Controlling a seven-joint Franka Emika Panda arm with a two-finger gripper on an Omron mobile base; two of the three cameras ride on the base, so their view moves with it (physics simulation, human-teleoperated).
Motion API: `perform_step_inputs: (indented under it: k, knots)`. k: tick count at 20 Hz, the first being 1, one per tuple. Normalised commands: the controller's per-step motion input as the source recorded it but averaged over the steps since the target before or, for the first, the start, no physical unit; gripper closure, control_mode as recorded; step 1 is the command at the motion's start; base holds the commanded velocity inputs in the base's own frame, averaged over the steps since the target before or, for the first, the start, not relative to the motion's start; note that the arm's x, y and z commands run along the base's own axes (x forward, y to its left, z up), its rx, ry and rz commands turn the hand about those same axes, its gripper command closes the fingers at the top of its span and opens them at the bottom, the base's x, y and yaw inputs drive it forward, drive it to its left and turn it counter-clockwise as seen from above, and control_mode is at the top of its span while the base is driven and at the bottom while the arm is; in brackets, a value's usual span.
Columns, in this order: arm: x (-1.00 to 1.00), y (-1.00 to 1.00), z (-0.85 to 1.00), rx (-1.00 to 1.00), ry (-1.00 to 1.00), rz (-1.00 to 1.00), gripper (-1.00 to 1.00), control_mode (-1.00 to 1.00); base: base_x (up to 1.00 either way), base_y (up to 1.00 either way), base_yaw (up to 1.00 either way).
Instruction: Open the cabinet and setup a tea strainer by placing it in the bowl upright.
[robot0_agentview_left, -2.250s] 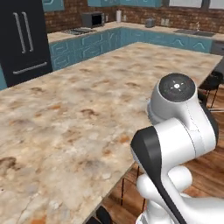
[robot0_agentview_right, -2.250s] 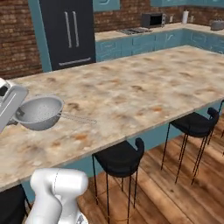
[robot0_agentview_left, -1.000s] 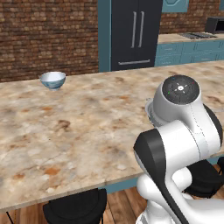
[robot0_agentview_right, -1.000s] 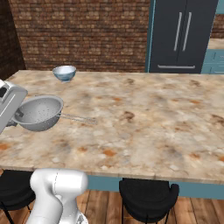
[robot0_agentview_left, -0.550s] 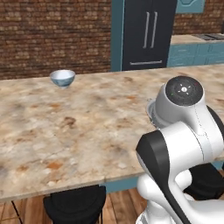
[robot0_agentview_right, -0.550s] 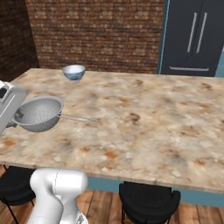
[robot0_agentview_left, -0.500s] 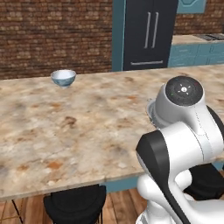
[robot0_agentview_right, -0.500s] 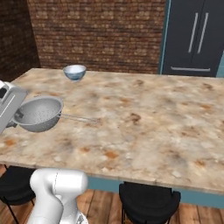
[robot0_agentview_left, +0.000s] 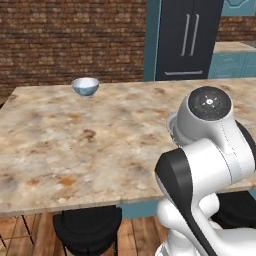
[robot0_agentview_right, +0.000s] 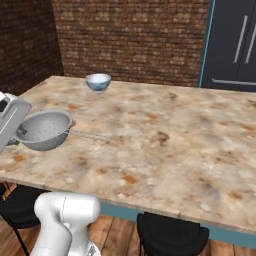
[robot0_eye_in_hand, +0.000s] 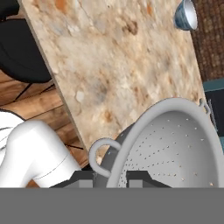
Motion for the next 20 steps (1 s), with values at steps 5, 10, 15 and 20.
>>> perform_step_inputs:
  k: [5,10,15,20]
  knots:
    - [0.00,0.00,0.00,0.00,0.00,0.00,1.00,1.00,-1.00,0.99,0.24]
    - [0.00,0.00,0.00,0.00,0.00,0.00,1.00,1.00,-0.66,1.00,-0.02]
    - [0.00,0.00,0.00,0.00,0.00,0.00,1.00,1.00,-0.06,0.86,0.05]
    - [0.00,0.00,0.00,0.00,0.00,0.00,1.00,1.00,-0.04,0.70,0.33]
